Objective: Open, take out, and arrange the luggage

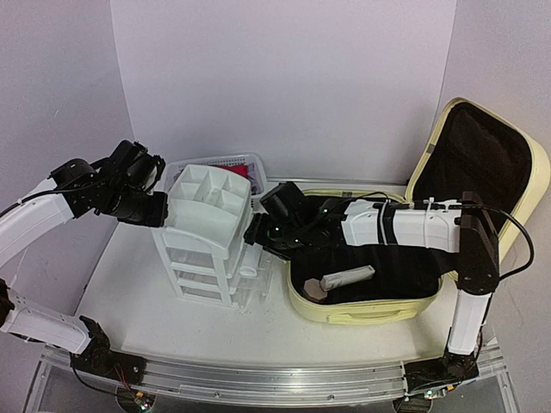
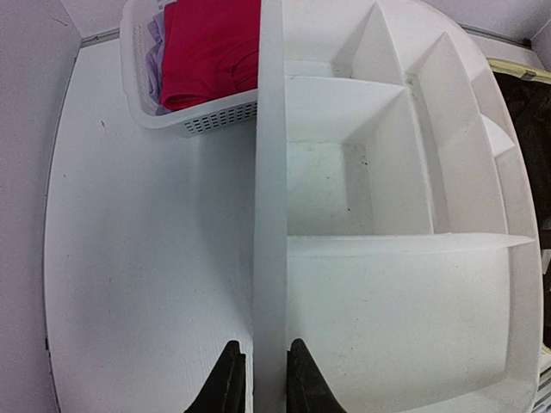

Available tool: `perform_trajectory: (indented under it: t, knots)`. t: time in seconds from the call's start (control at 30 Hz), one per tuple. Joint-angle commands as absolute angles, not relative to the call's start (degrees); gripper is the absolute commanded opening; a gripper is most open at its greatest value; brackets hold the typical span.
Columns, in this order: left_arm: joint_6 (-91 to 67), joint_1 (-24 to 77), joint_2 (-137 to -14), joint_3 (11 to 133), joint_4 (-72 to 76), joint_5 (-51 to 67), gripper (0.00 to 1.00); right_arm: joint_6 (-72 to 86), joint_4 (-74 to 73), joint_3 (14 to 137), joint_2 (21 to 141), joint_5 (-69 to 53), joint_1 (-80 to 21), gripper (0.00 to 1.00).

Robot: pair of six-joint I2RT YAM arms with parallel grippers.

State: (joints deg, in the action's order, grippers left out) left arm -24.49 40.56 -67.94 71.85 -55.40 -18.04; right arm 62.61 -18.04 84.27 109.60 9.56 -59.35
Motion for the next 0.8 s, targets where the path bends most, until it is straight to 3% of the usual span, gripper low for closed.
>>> perform_trajectory:
  t: [0.0,0.07,0.27,0.4,0.57,0.77]
  knots:
    - [-24.51,40.34,-67.08,70.32,-58.94,-17.93,0.16,58.37,-17.96,87.84,107.28,11.57,-59.7,0.76]
    - [-24.44,40.34,-67.21,70.39,-58.93,-17.86,0.17,54.31,-19.64,87.57,104.7,12.9,-59.67,0.85]
    - [-24.04,40.34,-67.22,70.58,-58.88,-18.08,0.17,46.41,-31.82,83.29,95.8,25.28,-59.59,0.98]
    - [-23.67,40.34,-67.55,70.73,-58.92,-18.23,0.17,65.31,-48.27,77.6,89.7,37.3,-58.32,0.98]
    - [-23.73,40.34,-67.66,70.49,-58.8,-17.62,0.16,86.05,-59.29,71.97,87.69,31.1,-51.01,0.98]
    - [-23.71,40.35,-67.6,70.55,-58.85,-17.41,0.17,89.87,-59.5,68.47,91.51,21.44,-44.05,0.98]
